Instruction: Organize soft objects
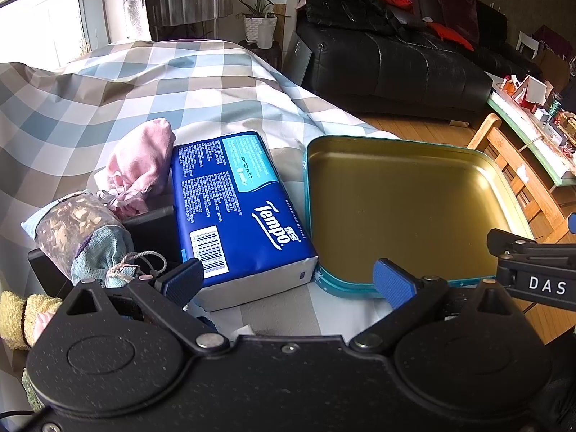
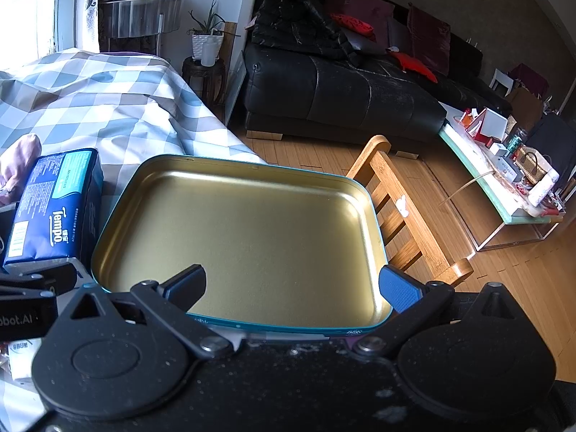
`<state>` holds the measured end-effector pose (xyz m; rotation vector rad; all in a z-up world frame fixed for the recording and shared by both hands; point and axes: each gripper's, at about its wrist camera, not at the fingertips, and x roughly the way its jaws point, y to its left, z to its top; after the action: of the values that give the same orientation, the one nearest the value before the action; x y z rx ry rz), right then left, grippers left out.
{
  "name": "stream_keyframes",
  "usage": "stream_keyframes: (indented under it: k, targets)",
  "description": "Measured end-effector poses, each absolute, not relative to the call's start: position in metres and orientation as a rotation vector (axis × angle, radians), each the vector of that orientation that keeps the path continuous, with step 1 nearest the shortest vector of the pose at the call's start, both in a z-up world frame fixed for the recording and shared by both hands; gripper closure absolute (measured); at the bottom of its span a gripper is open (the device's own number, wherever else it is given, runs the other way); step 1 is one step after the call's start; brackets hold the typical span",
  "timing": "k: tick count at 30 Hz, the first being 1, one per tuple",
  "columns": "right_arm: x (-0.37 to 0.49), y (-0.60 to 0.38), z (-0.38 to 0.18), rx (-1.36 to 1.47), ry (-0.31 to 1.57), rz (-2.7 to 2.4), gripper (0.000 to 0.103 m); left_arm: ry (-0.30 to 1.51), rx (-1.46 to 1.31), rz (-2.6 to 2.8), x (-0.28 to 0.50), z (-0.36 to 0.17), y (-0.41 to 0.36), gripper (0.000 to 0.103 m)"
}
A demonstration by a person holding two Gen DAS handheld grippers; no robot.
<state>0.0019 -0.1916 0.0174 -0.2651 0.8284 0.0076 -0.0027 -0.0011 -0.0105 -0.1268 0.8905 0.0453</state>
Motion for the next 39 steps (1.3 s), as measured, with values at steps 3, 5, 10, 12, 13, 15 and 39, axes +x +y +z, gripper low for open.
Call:
stream_keyframes:
  k: [3, 5, 10, 12, 13, 15, 39]
  targets:
    - [0.002, -0.191, 0.017, -0.264, 0.830, 0.006, 0.000, 0.891, -0.127, 0.046, -0.003, -0.011, -0.001, 0.006]
    - [0.002, -0.191, 0.017, -0.265, 0.830, 0.007, 0.000, 0.893, -0.128, 0.046, -0.003, -0.011, -0.001, 0.006]
    - [0.002, -0.191, 0.017, -0.267, 0.831, 0.008, 0.000, 0.902, -0.133, 0.046, -0.002, -0.011, -0.001, 0.006]
    - [0.002, -0.191, 0.017, -0.267, 0.830, 0.008, 0.000, 0.904, -0.136, 0.047, -0.002, -0.011, 0.000, 0.006]
    - [0.002, -0.191, 0.017, -0.267, 0.830, 0.008, 0.000, 0.905, -0.137, 0.048, -0.002, -0.011, 0.001, 0.006]
    - [0.002, -0.191, 0.017, -0.268, 0.830, 0.008, 0.000, 0.907, -0.139, 0.049, -0.002, -0.011, 0.002, 0.006]
    - [-0.004, -0.183, 0.031, -0.161, 0.835, 0.119, 0.000, 0.986, -0.166, 0.079, -0.016, 0.000, 0.031, 0.006]
